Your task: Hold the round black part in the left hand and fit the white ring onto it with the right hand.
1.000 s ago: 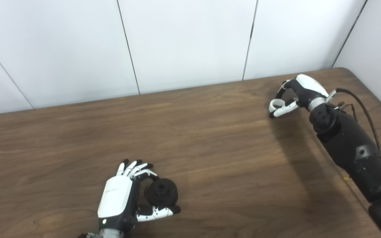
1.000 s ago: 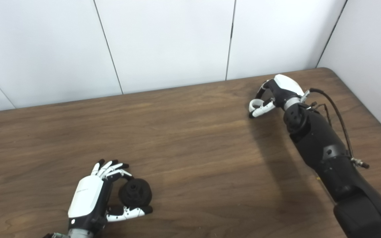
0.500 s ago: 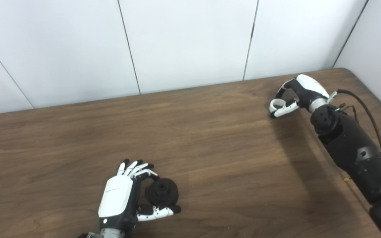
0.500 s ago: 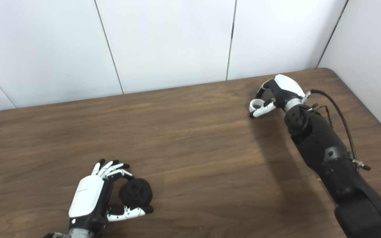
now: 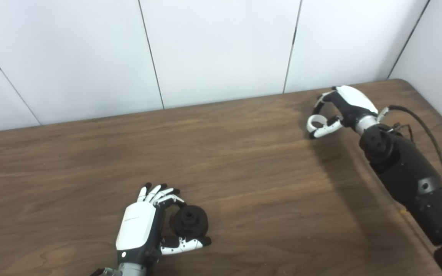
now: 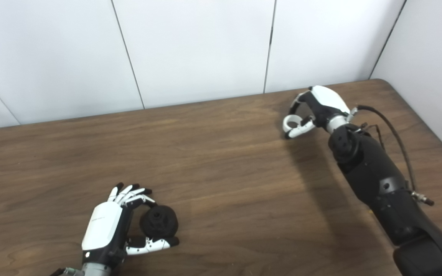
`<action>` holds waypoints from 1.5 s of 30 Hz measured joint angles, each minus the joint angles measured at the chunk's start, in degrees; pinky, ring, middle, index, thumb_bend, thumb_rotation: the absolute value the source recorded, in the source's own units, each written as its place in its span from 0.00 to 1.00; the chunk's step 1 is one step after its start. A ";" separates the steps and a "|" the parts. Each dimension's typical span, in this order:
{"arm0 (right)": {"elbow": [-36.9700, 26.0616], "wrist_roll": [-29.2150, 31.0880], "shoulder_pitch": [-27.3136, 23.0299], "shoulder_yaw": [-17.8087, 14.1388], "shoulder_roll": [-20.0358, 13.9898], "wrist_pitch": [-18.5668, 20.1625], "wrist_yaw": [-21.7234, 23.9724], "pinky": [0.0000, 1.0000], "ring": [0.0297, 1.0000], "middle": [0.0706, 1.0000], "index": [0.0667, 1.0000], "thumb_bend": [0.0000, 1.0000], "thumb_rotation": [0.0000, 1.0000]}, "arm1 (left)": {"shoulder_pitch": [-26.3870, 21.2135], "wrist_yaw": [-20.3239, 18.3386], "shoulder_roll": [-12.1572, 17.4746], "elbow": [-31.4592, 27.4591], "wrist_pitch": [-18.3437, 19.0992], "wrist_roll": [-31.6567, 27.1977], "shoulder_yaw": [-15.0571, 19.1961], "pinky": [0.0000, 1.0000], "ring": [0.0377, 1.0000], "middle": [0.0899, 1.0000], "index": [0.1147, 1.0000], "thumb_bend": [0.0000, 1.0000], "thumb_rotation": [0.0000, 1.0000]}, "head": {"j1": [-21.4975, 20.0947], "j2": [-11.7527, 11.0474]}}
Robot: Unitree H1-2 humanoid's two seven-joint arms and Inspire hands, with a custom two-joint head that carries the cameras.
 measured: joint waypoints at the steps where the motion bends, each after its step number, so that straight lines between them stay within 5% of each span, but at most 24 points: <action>1: -1.68 -0.42 0.00 0.19 0.01 0.03 0.54 1.00 1.00 0.83 0.45 0.52 0.14 | -0.04 0.00 -0.06 0.03 0.04 0.04 -0.06 1.00 0.89 0.77 0.42 0.53 0.06 | 0.18 0.00; 22: -30.55 -4.88 0.78 7.78 2.51 4.90 21.56 1.00 1.00 0.84 0.45 0.52 0.14 | -0.75 0.45 -1.24 0.54 0.69 1.88 -1.32 1.00 0.88 0.77 0.42 0.53 0.06 | 4.04 0.70; 45: -43.85 -5.88 3.49 12.78 10.49 4.80 33.36 1.00 1.00 0.84 0.45 0.52 0.14 | -1.46 0.33 -4.59 0.65 5.74 5.38 -4.35 1.00 0.88 0.76 0.42 0.53 0.06 | 10.90 2.72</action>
